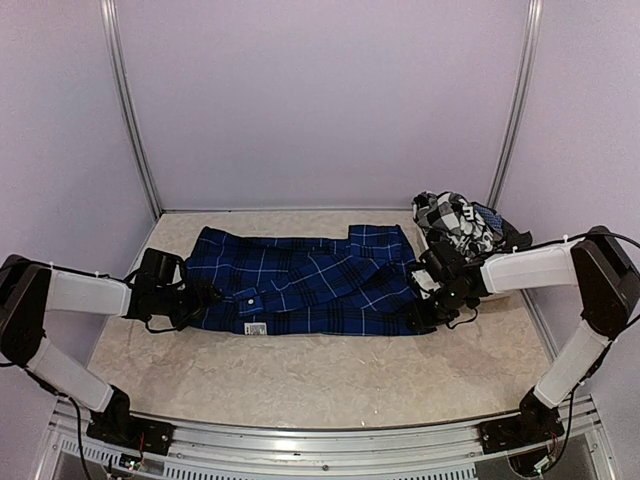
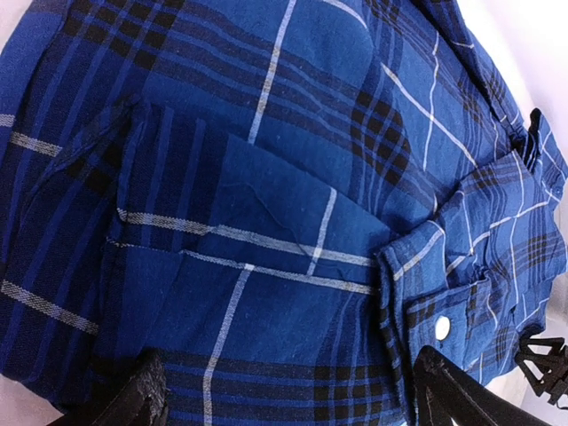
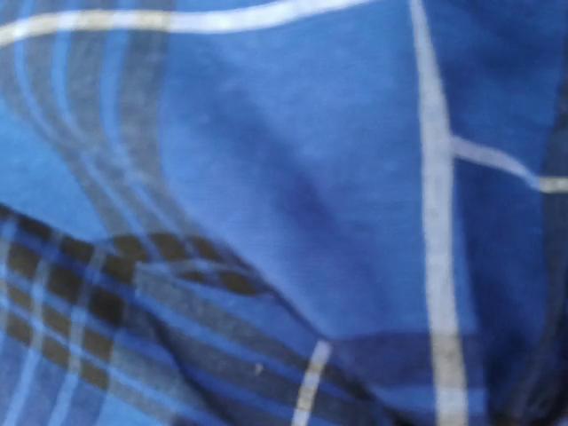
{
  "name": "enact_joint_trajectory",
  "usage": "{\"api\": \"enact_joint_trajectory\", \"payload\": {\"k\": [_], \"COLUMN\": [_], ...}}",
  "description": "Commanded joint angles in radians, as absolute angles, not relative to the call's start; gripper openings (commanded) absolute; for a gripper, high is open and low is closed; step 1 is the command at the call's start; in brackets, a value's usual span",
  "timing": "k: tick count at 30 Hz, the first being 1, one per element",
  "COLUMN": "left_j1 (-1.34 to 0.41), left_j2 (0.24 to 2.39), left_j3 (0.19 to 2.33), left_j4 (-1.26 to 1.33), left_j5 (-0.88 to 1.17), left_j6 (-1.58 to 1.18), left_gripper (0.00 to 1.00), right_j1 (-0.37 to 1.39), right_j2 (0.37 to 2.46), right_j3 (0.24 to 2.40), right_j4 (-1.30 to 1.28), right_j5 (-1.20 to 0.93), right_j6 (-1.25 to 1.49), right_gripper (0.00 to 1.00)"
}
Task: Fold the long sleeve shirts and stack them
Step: Smooth out the 1/3-folded shirt at the center of the board.
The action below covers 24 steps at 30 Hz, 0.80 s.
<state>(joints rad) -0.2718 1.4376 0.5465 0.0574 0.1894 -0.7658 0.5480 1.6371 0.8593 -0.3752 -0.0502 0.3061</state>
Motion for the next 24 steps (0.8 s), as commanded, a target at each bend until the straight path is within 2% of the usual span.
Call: {"api": "enact_joint_trajectory", "payload": {"k": [1, 16, 24], "left_j1": [-0.267, -0.295, -0.313], "left_j2": [1.418, 1.29, 1.184], "left_j3": [0.534, 0.498, 0.594], "left_j4": [-0.057, -0.172, -0.107], "left_j5": [0.131, 0.125, 0.154], "left_j6": [-0.72, -0.719, -0.682], "left_gripper": [0.92, 0.92, 0.9], "right_j1": [0.549, 0.557, 0.578], "right_j2": [1.667, 1.58, 1.534], "right_j3": [0.856, 0.776, 0.842], "right_j4": [-0.481, -0.525, -0.525], "right_j5": [0.05, 0.007, 0.002], "right_j6": [0.335, 0.376, 0.355], "right_gripper": [0.49, 0.49, 0.5]}}
